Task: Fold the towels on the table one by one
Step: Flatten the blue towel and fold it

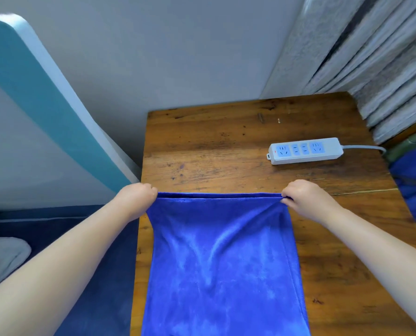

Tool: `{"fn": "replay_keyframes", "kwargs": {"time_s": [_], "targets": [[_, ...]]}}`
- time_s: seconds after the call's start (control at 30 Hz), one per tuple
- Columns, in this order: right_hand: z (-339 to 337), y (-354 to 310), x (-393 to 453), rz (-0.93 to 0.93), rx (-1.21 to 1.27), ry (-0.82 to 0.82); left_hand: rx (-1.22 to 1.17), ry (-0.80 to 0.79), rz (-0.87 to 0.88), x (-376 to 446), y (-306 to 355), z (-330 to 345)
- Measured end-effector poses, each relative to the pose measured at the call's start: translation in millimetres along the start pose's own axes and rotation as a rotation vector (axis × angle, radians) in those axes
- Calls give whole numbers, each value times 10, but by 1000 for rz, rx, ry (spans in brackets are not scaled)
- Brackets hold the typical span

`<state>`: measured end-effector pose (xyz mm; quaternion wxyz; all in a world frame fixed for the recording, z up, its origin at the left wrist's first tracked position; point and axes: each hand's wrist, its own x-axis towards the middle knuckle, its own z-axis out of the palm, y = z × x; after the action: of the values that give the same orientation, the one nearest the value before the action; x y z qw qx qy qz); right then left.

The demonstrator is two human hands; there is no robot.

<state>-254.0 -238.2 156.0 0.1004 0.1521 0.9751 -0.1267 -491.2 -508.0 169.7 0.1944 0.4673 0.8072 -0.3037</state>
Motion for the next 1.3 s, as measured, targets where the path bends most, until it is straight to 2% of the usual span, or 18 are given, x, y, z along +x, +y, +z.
{"fn": "replay_keyframes", "kwargs": {"time_s": [0.2, 0.43, 0.67, 0.77, 0.8, 0.87, 0.97, 1.03, 1.07, 1.1, 1.2, 1.23, 1.3], "targets": [[-184, -47, -55, -47, -100, -95, -30, 35, -118, -285, 11, -272], [-516, -180, -244, -23, -158, 93, -106, 135, -198, -770, -23, -451], [-872, -466, -697, 50, -24, 209, -226, 321, -257, -1392, -73, -555], [-991, -600, -819, 90, -183, 185, -143, 363, -316, -1661, -74, -604], [-1062, -674, -857, 111, -237, 229, -161, 393, -362, -1754, -84, -652], [-1274, -866, -943, 184, -212, 409, -410, 543, -467, -1939, -125, -814], [-1744, -1152, -1100, 294, 160, 861, -882, 1003, -509, -2257, -175, -1162], [-2004, -1265, -1204, 328, 336, 1122, -1019, 1328, -501, -2436, -190, -1324], [-2097, -1311, -1248, 335, 365, 1172, -1034, 1394, -502, -2538, -203, -1362], [-2148, -1330, -1277, 334, 342, 1147, -976, 1361, -504, -2599, -231, -1362], [-2169, -1311, -1358, 308, 206, 905, -633, 979, -525, -2645, -309, -1205], [-2170, -1303, -1389, 311, 210, 920, -580, 948, -549, -2657, -324, -1161], [-2202, -1323, -1422, 309, 261, 1074, -637, 1072, -538, -2685, -326, -1173]]}}
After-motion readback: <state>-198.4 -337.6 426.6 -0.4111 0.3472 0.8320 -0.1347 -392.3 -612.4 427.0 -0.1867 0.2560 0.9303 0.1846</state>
